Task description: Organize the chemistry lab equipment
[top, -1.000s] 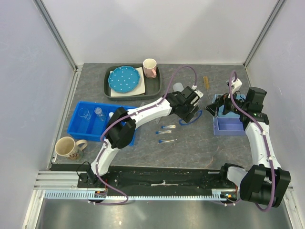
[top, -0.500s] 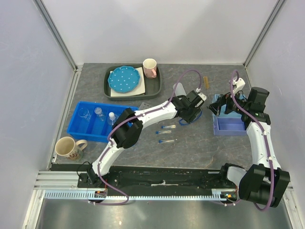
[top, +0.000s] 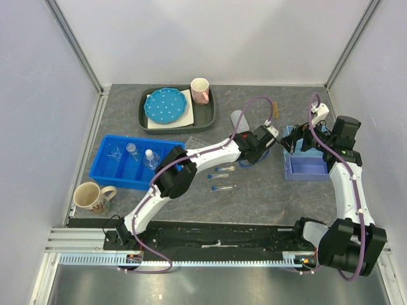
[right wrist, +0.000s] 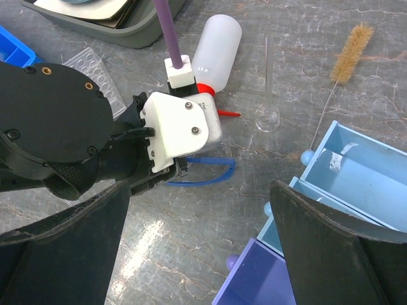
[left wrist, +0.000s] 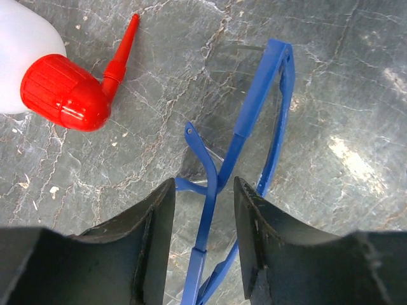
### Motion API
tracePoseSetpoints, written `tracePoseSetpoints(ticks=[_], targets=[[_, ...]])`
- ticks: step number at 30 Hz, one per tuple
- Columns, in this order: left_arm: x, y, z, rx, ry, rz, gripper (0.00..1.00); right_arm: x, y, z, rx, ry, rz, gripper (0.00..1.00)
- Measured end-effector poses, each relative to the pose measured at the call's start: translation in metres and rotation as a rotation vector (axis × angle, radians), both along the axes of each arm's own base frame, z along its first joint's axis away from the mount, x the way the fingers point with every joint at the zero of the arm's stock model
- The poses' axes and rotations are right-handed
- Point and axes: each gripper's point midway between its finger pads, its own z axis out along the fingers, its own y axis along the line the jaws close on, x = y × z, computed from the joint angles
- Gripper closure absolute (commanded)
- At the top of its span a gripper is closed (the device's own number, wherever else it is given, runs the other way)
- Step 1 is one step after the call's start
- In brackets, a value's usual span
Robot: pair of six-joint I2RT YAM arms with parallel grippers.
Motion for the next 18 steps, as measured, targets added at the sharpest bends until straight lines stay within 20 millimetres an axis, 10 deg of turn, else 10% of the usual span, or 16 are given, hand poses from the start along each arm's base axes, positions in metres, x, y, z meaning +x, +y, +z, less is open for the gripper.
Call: tracePoseSetpoints(ticks=[18], targets=[[0.011, -0.006, 0.001, 0.010, -0.060, 0.032, 0.97, 0.000, -0.003, -0.003, -0.004, 0.009, -0.008, 0.02]])
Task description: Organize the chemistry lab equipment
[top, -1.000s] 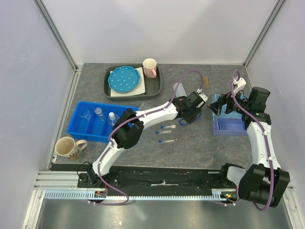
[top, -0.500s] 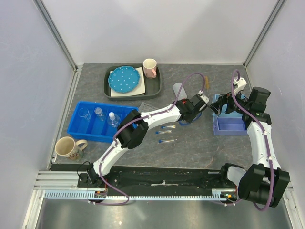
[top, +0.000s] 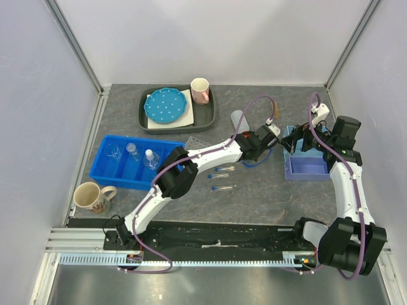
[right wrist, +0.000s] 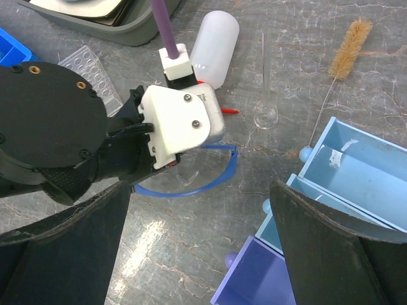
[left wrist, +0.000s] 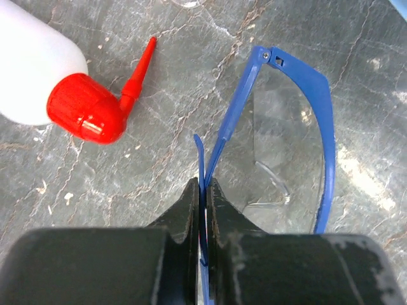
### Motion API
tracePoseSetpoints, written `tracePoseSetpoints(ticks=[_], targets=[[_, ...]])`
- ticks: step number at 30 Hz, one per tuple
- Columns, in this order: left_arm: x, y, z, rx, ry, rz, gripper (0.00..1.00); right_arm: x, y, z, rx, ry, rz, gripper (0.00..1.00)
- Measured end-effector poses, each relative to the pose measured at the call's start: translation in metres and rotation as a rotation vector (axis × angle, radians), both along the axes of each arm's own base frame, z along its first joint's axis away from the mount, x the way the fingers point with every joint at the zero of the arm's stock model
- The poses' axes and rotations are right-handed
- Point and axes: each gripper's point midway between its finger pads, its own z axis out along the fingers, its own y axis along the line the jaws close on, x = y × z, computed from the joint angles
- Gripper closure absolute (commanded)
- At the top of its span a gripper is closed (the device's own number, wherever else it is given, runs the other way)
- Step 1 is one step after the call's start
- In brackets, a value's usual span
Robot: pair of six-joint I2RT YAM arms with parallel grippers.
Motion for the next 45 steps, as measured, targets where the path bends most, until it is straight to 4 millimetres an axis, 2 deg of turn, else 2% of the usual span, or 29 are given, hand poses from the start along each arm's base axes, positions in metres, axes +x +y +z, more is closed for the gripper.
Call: tracePoseSetpoints(ticks=[3, 9, 14, 19, 22, 26, 29, 34, 37, 39, 45], targets=[[-0.004, 0.005, 0.004, -0.002, 0.000, -0.001, 0.98, 0.000, 0.000, 0.000, -0.001, 0.000, -0.001, 0.02], [-0.025, 0.035, 0.015, 0.023, 0.024, -0.006, 0.98, 0.001, -0.001, -0.001, -0.005, 0.001, -0.006, 0.02], [-0.044, 0.057, 0.040, -0.001, 0.039, -0.017, 0.98, 0.001, -0.002, -0.001, -0.010, -0.001, -0.008, 0.02], [-0.068, 0.089, 0.069, -0.035, 0.050, -0.013, 0.98, 0.001, -0.003, -0.001, -0.012, -0.002, -0.010, 0.02], [-0.083, 0.120, 0.085, -0.056, 0.061, 0.015, 0.98, 0.001, -0.003, -0.001, -0.013, -0.002, -0.011, 0.02], [-0.093, 0.175, 0.105, -0.088, 0.069, 0.099, 0.98, 0.001, -0.003, -0.001, -0.012, -0.002, -0.010, 0.02], [-0.086, 0.221, 0.122, -0.134, 0.056, 0.204, 0.98, 0.001, -0.003, -0.001, -0.012, -0.002, -0.010, 0.02], [-0.070, 0.310, 0.145, -0.220, -0.002, 0.437, 0.98, 0.001, -0.002, -0.001, -0.011, -0.002, -0.008, 0.02], [-0.067, 0.343, 0.148, -0.233, -0.024, 0.527, 0.98, 0.001, -0.002, -0.001, -0.011, -0.002, -0.007, 0.02], [-0.066, 0.353, 0.146, -0.226, -0.022, 0.558, 0.98, 0.001, -0.003, -0.001, -0.011, -0.002, -0.008, 0.02], [-0.065, 0.359, 0.120, -0.166, 0.034, 0.582, 0.98, 0.001, -0.004, -0.001, -0.010, -0.001, -0.012, 0.02]])
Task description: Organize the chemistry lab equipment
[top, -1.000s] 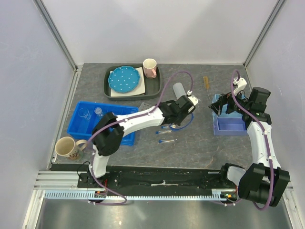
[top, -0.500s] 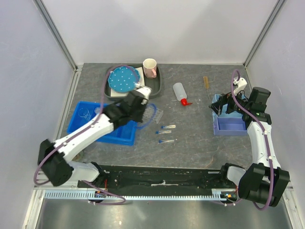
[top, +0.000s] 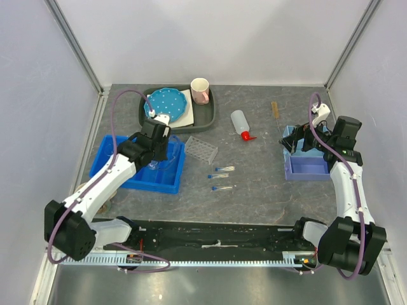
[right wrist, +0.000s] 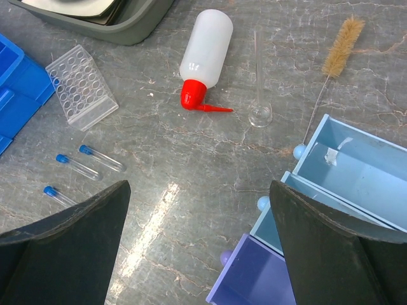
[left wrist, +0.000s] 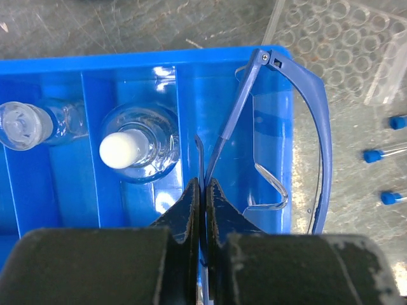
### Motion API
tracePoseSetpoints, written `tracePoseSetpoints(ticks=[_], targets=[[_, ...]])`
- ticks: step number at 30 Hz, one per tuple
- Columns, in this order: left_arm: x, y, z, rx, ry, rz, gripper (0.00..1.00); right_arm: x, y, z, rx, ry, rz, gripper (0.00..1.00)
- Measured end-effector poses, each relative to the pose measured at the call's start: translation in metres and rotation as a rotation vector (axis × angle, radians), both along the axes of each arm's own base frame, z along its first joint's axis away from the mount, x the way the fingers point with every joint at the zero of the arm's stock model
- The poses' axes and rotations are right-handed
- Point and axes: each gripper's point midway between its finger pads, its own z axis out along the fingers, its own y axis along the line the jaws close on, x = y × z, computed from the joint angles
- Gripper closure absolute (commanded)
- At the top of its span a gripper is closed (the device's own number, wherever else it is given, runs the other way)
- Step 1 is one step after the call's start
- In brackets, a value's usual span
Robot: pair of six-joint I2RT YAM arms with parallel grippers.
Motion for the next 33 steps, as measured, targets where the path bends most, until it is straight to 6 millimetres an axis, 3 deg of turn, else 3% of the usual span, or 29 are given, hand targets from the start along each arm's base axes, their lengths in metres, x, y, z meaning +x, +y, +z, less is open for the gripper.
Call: tracePoseSetpoints(ticks=[15, 18, 25, 33], targets=[[0.005, 0.004, -0.057, 0.104, 0.166, 0.018, 0.93, 0.001, 0.000, -0.003, 0.005, 0.010, 0.005, 0.02], [0.004, 0.003, -0.064, 0.114, 0.189, 0.016, 0.84, 0.001, 0.000, -0.004, 0.006, 0.011, 0.005, 0.02], [0.003, 0.003, -0.067, 0.117, 0.200, 0.015, 0.52, 0.002, 0.000, -0.006, 0.009, 0.020, 0.007, 0.02], [0.002, 0.001, -0.062, 0.099, 0.191, 0.008, 0.40, 0.002, 0.001, -0.008, 0.008, 0.020, 0.018, 0.02]])
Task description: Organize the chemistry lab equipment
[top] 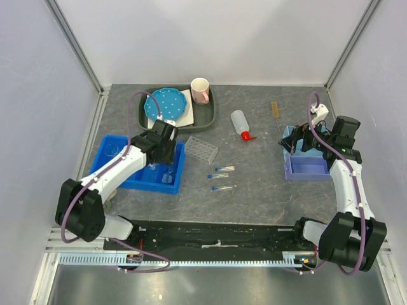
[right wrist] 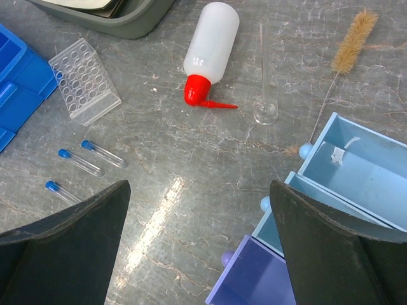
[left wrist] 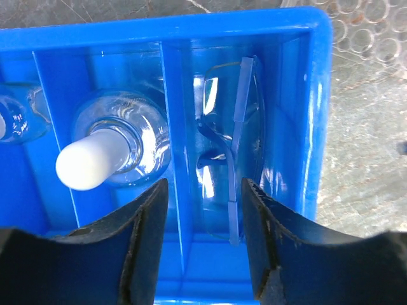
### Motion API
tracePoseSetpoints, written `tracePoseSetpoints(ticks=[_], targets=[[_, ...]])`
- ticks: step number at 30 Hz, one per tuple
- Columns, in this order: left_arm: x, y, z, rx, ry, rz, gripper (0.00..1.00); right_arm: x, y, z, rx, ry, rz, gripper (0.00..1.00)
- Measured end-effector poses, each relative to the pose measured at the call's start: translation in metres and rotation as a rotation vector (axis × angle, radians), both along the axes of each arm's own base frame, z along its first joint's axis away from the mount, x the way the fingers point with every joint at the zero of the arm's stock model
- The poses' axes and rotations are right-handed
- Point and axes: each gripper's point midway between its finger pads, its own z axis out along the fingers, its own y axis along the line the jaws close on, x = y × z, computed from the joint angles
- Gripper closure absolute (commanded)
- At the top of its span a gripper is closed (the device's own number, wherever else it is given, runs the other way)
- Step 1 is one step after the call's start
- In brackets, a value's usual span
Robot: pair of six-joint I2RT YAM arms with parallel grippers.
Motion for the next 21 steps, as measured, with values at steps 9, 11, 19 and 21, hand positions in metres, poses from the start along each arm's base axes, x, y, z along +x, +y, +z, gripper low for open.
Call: tracePoseSetpoints(ticks=[9, 11, 19, 21], targets=[[-0.010, -0.012, 0.056, -0.167, -0.173, -0.052, 0.25, -0.014, 0.017, 0.000, 0.017, -0.053, 0.130, 0.02], [-0.013, -0.014, 0.069, -0.206, -0.218, -0.067, 0.19, -0.022, 0.023, 0.000, 0.018, -0.080, 0.172, 0.02], [-0.024, -0.019, 0.108, -0.314, -0.361, -0.111, 0.09, -0.055, 0.063, -0.001, -0.118, -0.209, 0.484, 0.06], [-0.027, -0.019, 0.113, -0.327, -0.379, -0.117, 0.09, -0.062, 0.082, -0.004, -0.190, -0.227, 0.628, 0.07]])
